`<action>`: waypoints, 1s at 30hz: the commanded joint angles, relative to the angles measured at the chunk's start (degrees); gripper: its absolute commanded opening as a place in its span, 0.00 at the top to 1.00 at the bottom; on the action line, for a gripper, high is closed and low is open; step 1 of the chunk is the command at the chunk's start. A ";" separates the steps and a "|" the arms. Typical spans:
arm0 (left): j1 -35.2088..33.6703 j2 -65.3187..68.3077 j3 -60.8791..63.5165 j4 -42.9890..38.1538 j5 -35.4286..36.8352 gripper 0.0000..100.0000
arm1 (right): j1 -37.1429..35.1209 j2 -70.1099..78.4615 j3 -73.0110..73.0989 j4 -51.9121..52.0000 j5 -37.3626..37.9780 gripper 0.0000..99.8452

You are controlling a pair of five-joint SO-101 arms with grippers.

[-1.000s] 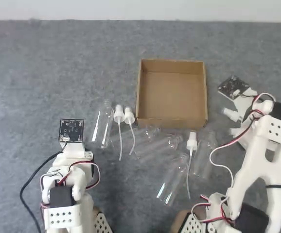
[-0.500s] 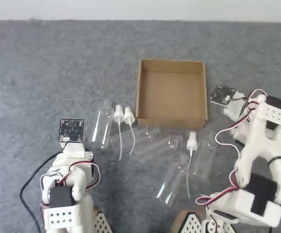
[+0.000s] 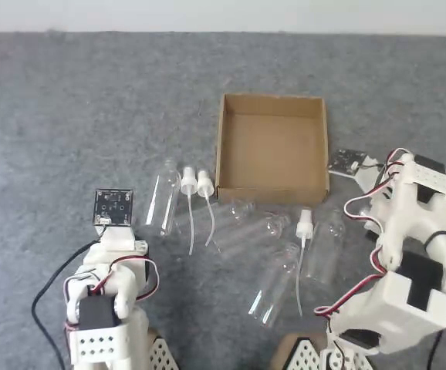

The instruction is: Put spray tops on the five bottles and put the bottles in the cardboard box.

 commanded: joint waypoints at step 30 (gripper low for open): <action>0.09 -1.05 -0.40 0.26 0.26 0.99 | -35.21 -22.11 -25.14 20.35 -63.74 0.98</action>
